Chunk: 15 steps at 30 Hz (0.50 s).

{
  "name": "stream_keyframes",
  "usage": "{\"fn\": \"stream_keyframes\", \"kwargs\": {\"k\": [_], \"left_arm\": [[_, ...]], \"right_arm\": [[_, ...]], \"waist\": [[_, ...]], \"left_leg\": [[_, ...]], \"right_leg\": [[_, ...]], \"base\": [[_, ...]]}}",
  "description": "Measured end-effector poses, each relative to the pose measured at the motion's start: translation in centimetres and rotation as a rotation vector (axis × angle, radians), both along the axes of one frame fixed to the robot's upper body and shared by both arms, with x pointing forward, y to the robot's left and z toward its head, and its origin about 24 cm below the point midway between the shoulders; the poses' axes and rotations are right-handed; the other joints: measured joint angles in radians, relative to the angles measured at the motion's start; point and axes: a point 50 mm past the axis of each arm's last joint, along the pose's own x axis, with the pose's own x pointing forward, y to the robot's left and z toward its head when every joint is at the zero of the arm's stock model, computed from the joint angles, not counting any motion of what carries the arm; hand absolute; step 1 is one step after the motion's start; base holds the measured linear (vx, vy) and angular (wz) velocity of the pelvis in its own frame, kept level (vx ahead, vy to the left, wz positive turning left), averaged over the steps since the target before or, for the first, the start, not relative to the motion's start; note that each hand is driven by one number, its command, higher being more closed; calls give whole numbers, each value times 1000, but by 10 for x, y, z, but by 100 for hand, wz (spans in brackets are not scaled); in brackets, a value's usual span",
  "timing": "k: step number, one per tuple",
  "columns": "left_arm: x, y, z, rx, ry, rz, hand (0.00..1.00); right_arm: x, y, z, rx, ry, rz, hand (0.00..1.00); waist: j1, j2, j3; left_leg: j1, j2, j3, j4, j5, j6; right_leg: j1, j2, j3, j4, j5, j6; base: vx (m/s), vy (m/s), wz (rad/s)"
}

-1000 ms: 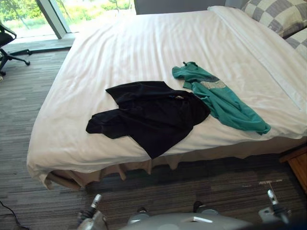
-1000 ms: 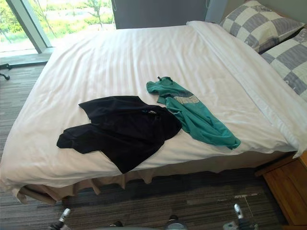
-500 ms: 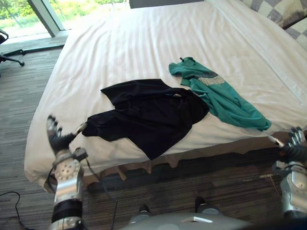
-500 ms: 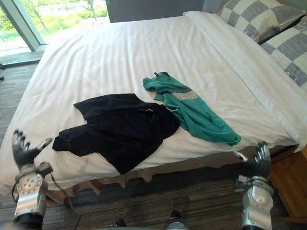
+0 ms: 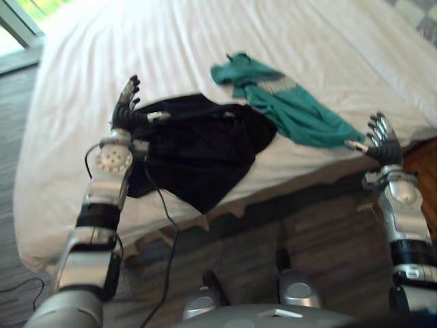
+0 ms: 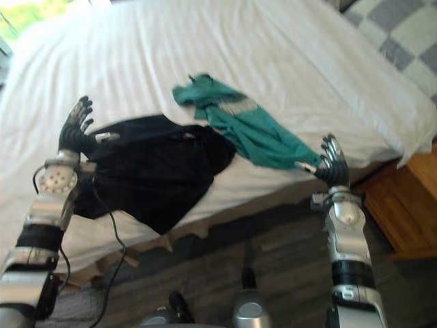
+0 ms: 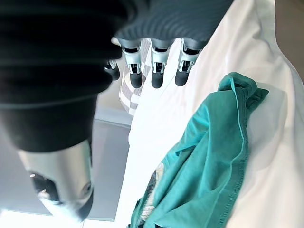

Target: Tidy the bed and pick cloth on bed and put in laundry

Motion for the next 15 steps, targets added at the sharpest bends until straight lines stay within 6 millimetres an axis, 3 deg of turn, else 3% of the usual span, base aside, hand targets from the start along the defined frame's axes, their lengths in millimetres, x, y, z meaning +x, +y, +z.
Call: {"fn": "stream_keyframes", "kwargs": {"k": [3,6,7,11,15], "left_arm": [[14,-9,4,63,72,34,0],[21,-12,7,91,118,66,0],[25,-15,12,116,129,82,100],[30,-17,28,234,137,149,100],[29,-17,33,363,151,158,100]], "right_arm": [[12,12,37,15,-116,63,0],[12,23,49,10,-166,112,0],[10,28,58,-7,-202,138,0],[4,57,92,-45,-334,254,0],[0,75,109,-74,-393,317,0]], "waist": [[-17,0,58],[-34,0,74],[-35,-1,76],[-45,-7,100],[-43,-8,101]], "left_leg": [[-61,4,55,2,8,6],[-97,9,87,9,10,4],[-123,10,115,19,10,4],[-179,17,176,54,9,4],[-205,23,212,57,9,5]], "right_leg": [[-101,2,51,21,18,3],[-158,7,63,45,18,3],[-195,7,67,61,18,3],[-265,4,73,94,18,3],[-295,4,70,98,18,3]], "base": [[-54,-8,-38],[38,-13,-22],[54,-13,-23],[19,0,-9],[-38,-1,6]]}}
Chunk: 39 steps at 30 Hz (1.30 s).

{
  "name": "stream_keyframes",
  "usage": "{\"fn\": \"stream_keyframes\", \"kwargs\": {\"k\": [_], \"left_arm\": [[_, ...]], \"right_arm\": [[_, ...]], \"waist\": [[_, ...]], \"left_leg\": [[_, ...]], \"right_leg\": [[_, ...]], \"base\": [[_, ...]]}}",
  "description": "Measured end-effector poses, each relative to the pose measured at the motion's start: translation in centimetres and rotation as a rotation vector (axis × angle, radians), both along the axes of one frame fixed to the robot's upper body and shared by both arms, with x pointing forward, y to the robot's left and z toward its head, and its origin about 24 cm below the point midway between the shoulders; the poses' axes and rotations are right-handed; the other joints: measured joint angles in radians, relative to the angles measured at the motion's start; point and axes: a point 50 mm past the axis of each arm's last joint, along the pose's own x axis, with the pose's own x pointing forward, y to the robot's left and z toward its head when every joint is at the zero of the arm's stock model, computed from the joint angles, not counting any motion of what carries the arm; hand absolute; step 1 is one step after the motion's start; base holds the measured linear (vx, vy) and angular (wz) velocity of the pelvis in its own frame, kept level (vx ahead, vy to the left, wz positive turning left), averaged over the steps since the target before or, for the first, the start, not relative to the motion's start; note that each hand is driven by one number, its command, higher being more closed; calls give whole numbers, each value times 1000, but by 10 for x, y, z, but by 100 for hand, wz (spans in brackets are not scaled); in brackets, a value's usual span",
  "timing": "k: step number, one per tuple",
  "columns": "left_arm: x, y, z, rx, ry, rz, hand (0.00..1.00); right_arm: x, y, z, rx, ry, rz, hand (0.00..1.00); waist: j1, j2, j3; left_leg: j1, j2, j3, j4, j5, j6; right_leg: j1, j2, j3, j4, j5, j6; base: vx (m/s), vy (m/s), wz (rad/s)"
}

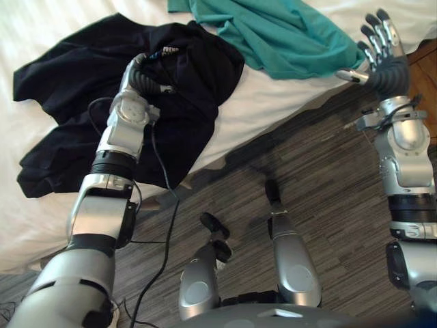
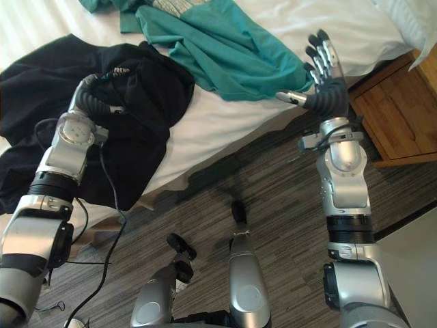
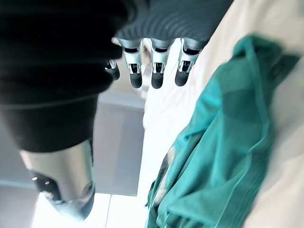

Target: Tidy the bed and pick cloth on bed and put in laundry

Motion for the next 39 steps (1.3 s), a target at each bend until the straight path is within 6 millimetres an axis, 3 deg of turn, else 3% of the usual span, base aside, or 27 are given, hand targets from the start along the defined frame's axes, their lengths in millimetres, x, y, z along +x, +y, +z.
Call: {"fn": "stream_keyframes", "kwargs": {"k": [7,9,13,18,23,25,26,27,28,29,30,33,39], "left_arm": [[-3,-10,-10,53,10,-54,100],[-10,-15,-22,21,0,-114,100],[-23,-25,-48,-66,15,-234,100],[-47,-35,-90,-253,57,-375,100],[-79,-39,-144,-336,192,-438,100],[-102,-38,-186,-341,346,-406,100],[-119,-36,-225,-351,519,-346,100],[-130,-36,-245,-357,617,-309,100],[-154,-36,-281,-364,812,-249,100],[-165,-37,-293,-368,881,-232,100],[-198,-46,-323,-389,1060,-212,100],[-210,-51,-331,-391,1092,-203,100],[-216,-59,-336,-369,1145,-224,100]], "right_arm": [[-5,21,15,-159,-87,-46,0],[-4,32,27,-225,-119,-60,0],[1,39,33,-327,-105,-129,0],[21,15,36,-477,6,-320,0],[29,-31,42,-592,127,-538,0],[31,-40,49,-636,143,-598,0],[32,-43,53,-653,150,-624,0],[33,-45,55,-662,156,-632,0],[32,-51,58,-676,167,-655,0],[31,-55,60,-683,169,-671,0],[27,-71,67,-704,191,-750,0],[24,-89,88,-671,200,-830,0],[24,-89,96,-712,198,-841,0]], "waist": [[10,0,0],[14,2,-1],[21,13,-8],[64,47,-28],[96,125,-54],[99,152,-48],[100,164,-46],[100,167,-45],[102,170,-43],[102,169,-42],[119,170,-33],[152,185,-18],[175,187,-19]], "left_leg": [[10,-6,1,-7,1,10],[11,-12,-22,-15,8,18],[12,-25,-76,-33,25,32],[-6,-51,-154,-59,45,49],[-40,-64,-229,-76,69,60],[-48,-65,-245,-80,76,59],[-55,-66,-251,-80,76,59],[-62,-66,-254,-80,76,59],[-77,-66,-265,-79,77,59],[-84,-66,-269,-79,78,60],[-98,-67,-272,-80,83,63],[-114,-73,-286,-80,90,69],[-152,-87,-300,-87,98,76]], "right_leg": [[9,-5,-6,-1,0,1],[13,-14,-42,7,0,1],[41,-35,-102,8,-2,4],[53,-53,-151,3,-4,4],[62,-62,-205,-16,-1,0],[61,-61,-215,-22,3,-3],[59,-61,-218,-27,6,-2],[56,-61,-221,-33,9,-3],[50,-61,-230,-44,16,-3],[47,-61,-234,-47,18,-3],[41,-61,-239,-62,28,-5],[40,-67,-253,-76,38,-12],[16,-79,-265,-96,54,-7]], "base": [[13,-10,1],[37,-38,17],[19,-32,34],[3,-37,36],[27,-23,35],[61,-31,16],[52,-19,7],[54,-17,12],[45,-12,14],[73,-13,18],[61,-7,13],[35,-2,15],[34,6,11]]}}
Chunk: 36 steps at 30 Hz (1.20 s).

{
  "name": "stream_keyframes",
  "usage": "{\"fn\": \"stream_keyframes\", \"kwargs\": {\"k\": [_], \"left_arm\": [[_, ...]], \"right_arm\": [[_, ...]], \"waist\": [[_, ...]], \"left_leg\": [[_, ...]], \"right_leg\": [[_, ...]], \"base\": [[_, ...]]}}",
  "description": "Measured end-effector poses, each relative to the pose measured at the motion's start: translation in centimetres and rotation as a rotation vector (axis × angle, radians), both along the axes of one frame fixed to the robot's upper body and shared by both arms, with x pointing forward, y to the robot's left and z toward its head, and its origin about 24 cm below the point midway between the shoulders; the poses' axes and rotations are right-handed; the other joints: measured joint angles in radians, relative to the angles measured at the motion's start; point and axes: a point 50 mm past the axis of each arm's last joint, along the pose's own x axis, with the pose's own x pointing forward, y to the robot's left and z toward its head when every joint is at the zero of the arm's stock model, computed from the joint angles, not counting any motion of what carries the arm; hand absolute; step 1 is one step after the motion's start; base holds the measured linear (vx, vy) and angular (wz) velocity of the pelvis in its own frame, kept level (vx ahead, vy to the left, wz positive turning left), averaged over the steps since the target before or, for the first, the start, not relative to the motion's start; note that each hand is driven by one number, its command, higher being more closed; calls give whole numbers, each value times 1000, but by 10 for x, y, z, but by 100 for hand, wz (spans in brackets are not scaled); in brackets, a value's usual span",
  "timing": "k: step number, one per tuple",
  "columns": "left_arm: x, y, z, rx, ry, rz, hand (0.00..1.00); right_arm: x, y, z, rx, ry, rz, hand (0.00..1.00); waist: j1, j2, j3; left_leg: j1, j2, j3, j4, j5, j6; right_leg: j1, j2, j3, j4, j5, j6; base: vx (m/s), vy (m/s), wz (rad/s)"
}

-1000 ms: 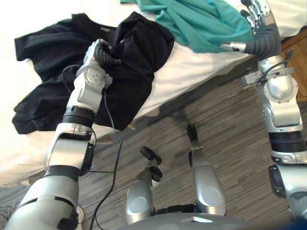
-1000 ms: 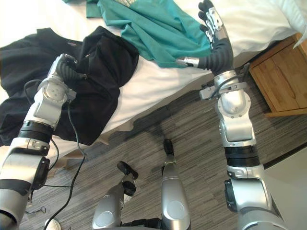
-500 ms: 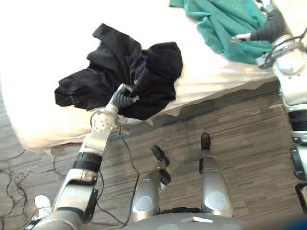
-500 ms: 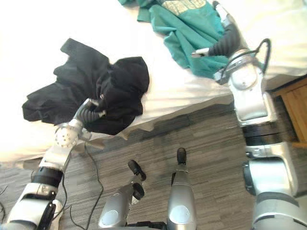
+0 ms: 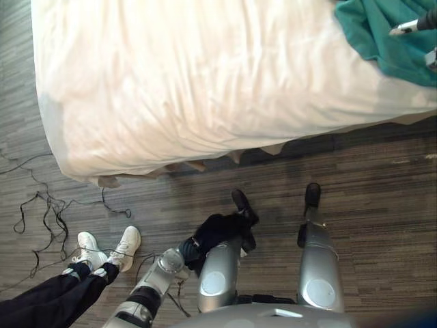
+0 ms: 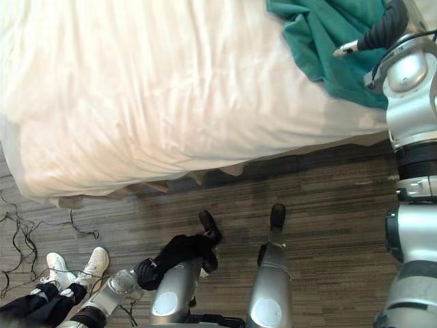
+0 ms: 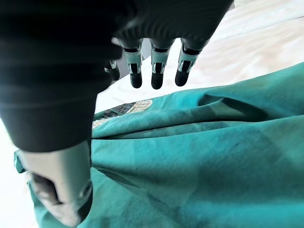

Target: Tidy the bed and pick cloth on bed and put in laundry

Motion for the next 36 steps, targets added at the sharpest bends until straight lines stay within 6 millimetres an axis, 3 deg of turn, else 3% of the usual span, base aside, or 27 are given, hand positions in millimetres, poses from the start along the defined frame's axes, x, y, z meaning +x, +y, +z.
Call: {"fn": "stream_keyframes", "kwargs": {"k": [4,7,10,11,19,22,26,27,29,30,32,33,36], "left_arm": [[-3,-8,-2,0,32,-26,100],[-3,-14,-2,-22,40,-29,100],[-4,-18,-2,-21,43,-52,100],[-4,-19,-2,-22,44,-55,100],[-10,-18,-1,-62,28,-40,100],[-16,-18,-2,-71,30,-31,100],[-24,-13,-3,-116,-14,77,100],[-25,-12,-3,-129,-17,100,100],[-26,-8,-1,-197,-62,223,100],[-25,-7,0,-207,-74,239,100],[-16,-2,9,-296,-159,353,100],[-16,-2,9,-300,-163,359,100],[-3,2,25,-442,-281,475,100]], "right_arm": [[5,-10,-1,-50,77,-82,0],[-2,-23,13,-76,96,-175,0],[-7,-32,16,-66,135,-210,0],[-8,-32,19,-60,140,-208,100],[-14,-48,24,-21,206,-245,100],[-18,-64,12,96,207,-203,100],[-17,-80,-33,267,188,-70,100],[-16,-79,-38,300,175,-42,100],[-12,-77,-77,453,151,72,100],[-12,-75,-83,475,143,92,100],[-15,-66,-132,653,101,189,100],[-15,-66,-134,660,99,192,100],[-31,-36,-221,967,66,268,100]], "waist": [[21,7,-5],[50,19,-13],[62,27,-18],[62,28,-19],[65,39,-27],[64,38,-27],[43,36,-26],[39,36,-25],[10,30,-22],[7,29,-21],[-19,11,-9],[-20,10,-8],[-54,-40,17]], "left_leg": [[-54,-25,-35,-9,16,4],[-77,-44,-51,-18,20,8],[-86,-54,-56,-26,16,3],[-92,-56,-56,-27,15,1],[-76,-72,-60,-33,17,-4],[-40,-80,-65,-33,21,1],[39,-87,-80,-34,11,-13],[46,-86,-80,-34,10,-14],[96,-84,-80,-34,3,-22],[105,-83,-80,-34,2,-24],[154,-70,-80,-34,-5,-30],[156,-70,-80,-34,-5,-30],[229,-52,-79,-34,-21,-42]], "right_leg": [[-54,-24,-7,-3,14,9],[-78,-40,-6,-8,25,15],[-89,-50,-7,-5,26,18],[-99,-57,-7,2,26,19],[-108,-85,-8,61,-2,32],[-78,-97,-16,90,-25,34],[7,-101,-32,96,-48,36],[14,-101,-32,95,-48,36],[65,-98,-34,94,-57,37],[73,-97,-34,94,-59,38],[122,-92,-36,95,-75,37],[124,-91,-36,95,-75,37],[204,-76,-45,81,-92,38]], "base": [[42,18,11],[41,27,10],[29,29,9],[24,16,4],[48,-7,5],[108,-33,9],[123,-33,3],[128,-63,-6],[92,-66,-11],[79,-81,-14],[51,-109,-11],[36,-106,-6],[39,-88,-7]]}}
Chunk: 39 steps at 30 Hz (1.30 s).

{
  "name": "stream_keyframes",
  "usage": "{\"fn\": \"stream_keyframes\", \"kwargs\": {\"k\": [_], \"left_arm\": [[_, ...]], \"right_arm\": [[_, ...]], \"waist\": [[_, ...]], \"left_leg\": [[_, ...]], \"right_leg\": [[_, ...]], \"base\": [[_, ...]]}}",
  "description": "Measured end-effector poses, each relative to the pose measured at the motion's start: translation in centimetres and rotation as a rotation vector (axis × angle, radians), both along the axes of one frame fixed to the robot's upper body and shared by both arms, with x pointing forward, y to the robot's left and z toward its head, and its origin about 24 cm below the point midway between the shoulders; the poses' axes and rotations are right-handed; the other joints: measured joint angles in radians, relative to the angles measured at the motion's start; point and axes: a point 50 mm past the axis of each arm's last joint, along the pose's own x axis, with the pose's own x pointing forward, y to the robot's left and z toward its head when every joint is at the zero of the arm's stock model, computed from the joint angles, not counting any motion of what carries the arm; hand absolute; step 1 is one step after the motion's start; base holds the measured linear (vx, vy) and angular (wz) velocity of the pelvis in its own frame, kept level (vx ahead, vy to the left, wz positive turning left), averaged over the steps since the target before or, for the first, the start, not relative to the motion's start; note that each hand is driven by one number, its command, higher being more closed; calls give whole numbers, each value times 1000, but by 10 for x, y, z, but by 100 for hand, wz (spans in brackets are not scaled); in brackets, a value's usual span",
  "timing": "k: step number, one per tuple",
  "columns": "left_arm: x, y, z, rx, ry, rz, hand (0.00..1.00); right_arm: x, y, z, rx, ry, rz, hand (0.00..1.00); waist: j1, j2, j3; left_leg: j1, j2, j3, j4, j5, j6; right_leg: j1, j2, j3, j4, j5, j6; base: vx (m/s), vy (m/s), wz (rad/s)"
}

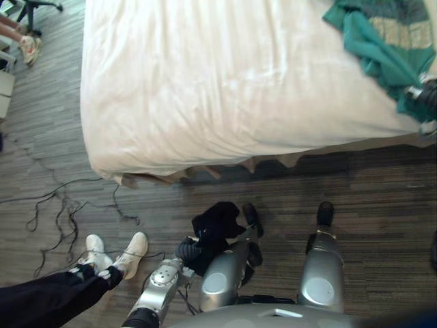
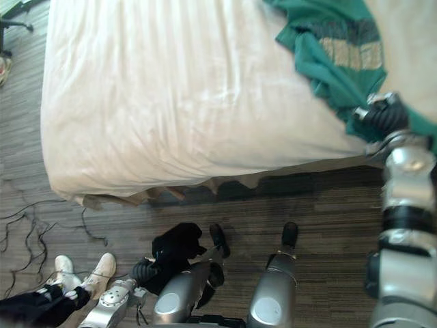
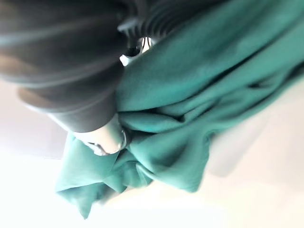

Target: Tidy the bed and pick cloth on bed and put in laundry

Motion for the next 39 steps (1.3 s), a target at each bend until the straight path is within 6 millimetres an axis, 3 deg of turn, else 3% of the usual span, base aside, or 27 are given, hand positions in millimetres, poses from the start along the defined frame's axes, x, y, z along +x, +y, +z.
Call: {"fn": "stream_keyframes", "kwargs": {"k": [1,2,3,4,6,9,12,15,21,27,33,37,38,39], "left_arm": [[1,1,1,-17,-11,10,100],[2,3,5,-36,-34,32,100],[2,4,6,-43,-41,36,100],[3,5,8,-78,-57,64,100],[4,3,8,-120,-70,107,100],[1,-2,6,-146,-61,116,100],[-7,-2,2,-147,-33,121,100],[-12,-3,-2,-147,-9,125,100],[-22,-2,-7,-139,24,135,100],[-23,-4,-8,-190,19,169,100],[-21,-6,-4,-296,-37,269,100],[-13,-25,5,-349,-88,239,100],[-9,-29,8,-354,-104,222,100],[-3,-35,12,-361,-127,201,100]], "right_arm": [[-5,6,-17,44,21,3,100],[-16,19,-50,128,71,5,100],[-21,23,-62,158,92,5,100],[-38,37,-95,231,158,-1,100],[-61,56,-131,314,245,-11,100],[-81,78,-160,375,319,-13,100],[-86,95,-169,398,341,9,100],[-87,98,-174,409,354,8,100],[-90,104,-182,412,395,22,100],[-98,108,-190,614,369,84,100],[-123,155,-213,807,448,294,100],[-145,181,-223,809,532,388,100],[-148,184,-223,803,536,400,100],[-152,186,-220,804,524,404,100]], "waist": [[-1,-9,-4],[-2,-25,-8],[-3,-30,-12],[-6,-42,-22],[-10,-55,-41],[-5,-76,-96],[-1,-104,-157],[2,-118,-191],[0,-119,-215],[2,-122,-258],[5,-146,-299],[0,-156,-312],[-1,-156,-313],[-12,-162,-315]], "left_leg": [[7,3,0,0,-2,1],[26,11,1,0,-7,-3],[30,13,0,0,-8,-6],[43,18,-3,0,-11,-10],[64,21,-6,0,-16,-17],[96,28,-6,0,-24,-10],[134,40,4,-1,-38,-17],[167,54,21,-1,-46,-20],[207,73,59,-2,-54,-30],[219,91,82,-5,-59,-36],[229,94,67,-4,-66,-45],[191,77,-36,-6,-71,-42],[174,72,-73,-6,-69,-33],[148,57,-153,-5,-64,-17]], "right_leg": [[9,5,0,-6,0,0],[33,13,-3,-18,0,0],[42,15,-7,-24,0,0],[67,20,-18,-37,1,1],[105,24,-33,-60,7,7],[167,38,-44,-120,28,5],[222,56,-44,-169,37,5],[251,74,-35,-189,40,2],[278,105,3,-214,49,-12],[280,128,25,-237,59,-25],[301,134,20,-254,58,-27],[307,113,-43,-190,-5,-16],[290,112,-34,-139,-50,-18],[269,130,40,-59,-129,-28]], "base": [[55,-98,-14],[41,-68,-7],[71,-94,0],[54,-54,7],[95,-60,10],[107,-40,0],[73,-35,-11],[39,-40,-16],[5,-26,-25],[0,-30,-13],[21,-19,1],[35,-8,69],[62,-36,137],[59,-56,137]]}}
